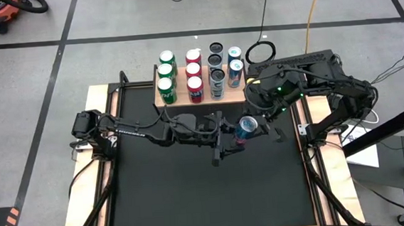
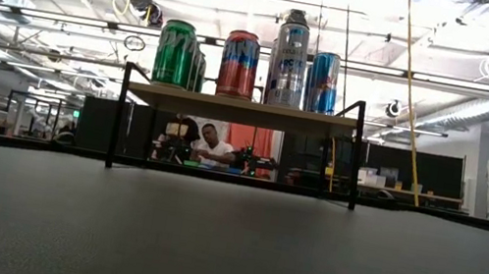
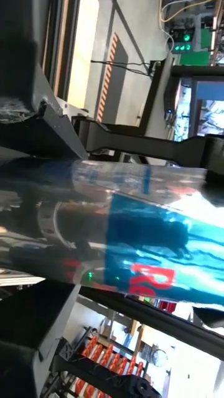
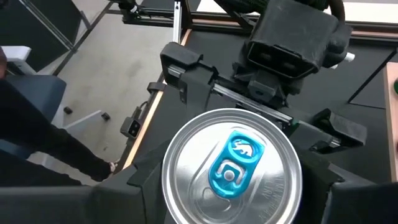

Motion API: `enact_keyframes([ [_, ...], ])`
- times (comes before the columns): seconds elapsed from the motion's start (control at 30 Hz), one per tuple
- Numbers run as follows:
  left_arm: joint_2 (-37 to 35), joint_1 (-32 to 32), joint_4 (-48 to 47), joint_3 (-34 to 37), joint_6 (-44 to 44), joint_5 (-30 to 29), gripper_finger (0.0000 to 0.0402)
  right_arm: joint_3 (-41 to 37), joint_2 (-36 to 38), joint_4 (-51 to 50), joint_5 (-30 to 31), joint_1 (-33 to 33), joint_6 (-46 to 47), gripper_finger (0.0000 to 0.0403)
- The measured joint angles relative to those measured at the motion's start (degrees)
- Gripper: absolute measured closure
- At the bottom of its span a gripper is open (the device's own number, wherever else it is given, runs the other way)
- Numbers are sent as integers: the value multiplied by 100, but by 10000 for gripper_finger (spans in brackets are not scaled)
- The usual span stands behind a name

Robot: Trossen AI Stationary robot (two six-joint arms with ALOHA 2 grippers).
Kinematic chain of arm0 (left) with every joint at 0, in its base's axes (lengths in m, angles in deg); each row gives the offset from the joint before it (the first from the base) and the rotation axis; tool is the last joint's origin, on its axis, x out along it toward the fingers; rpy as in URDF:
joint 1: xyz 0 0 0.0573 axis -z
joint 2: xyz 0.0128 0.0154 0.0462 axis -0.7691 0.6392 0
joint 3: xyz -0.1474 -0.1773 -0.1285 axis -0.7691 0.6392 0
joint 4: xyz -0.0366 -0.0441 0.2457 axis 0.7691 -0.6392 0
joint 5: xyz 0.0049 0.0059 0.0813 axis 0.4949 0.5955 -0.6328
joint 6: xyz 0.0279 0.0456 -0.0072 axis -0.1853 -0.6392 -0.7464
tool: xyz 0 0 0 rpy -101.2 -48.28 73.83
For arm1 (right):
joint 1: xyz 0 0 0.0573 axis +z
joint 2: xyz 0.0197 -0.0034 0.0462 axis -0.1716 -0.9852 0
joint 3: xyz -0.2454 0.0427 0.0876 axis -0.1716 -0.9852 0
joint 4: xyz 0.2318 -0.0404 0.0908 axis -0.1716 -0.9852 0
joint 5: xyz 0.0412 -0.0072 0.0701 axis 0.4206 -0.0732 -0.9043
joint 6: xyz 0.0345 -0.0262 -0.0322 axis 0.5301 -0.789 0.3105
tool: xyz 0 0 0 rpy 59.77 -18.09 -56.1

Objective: Place canned beverage on shelf
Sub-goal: Put the blue soda can on the shelf aligned with the other blue soda can

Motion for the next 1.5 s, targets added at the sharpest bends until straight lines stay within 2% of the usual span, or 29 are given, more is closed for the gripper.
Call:
enact_keyframes([
  [0.4,-2,7,-35,0,-40,8,168,0,-4,-18,-27,0,40,183],
  [0.7,-2,27,-30,0,-41,6,167,0,0,-35,194,4,9,173],
  [0.9,2,24,-39,0,17,-146,167,0,33,-136,532,2,120,120],
  [1.17,2,28,70,0,2,-148,177,2,125,-187,550,-2,700,56],
  [1.3,2,28,468,2,0,-163,178,3,283,-220,545,-2,976,49],
  [1.5,2,24,874,2,-7,-616,167,4,513,-223,517,-2,1348,48],
])
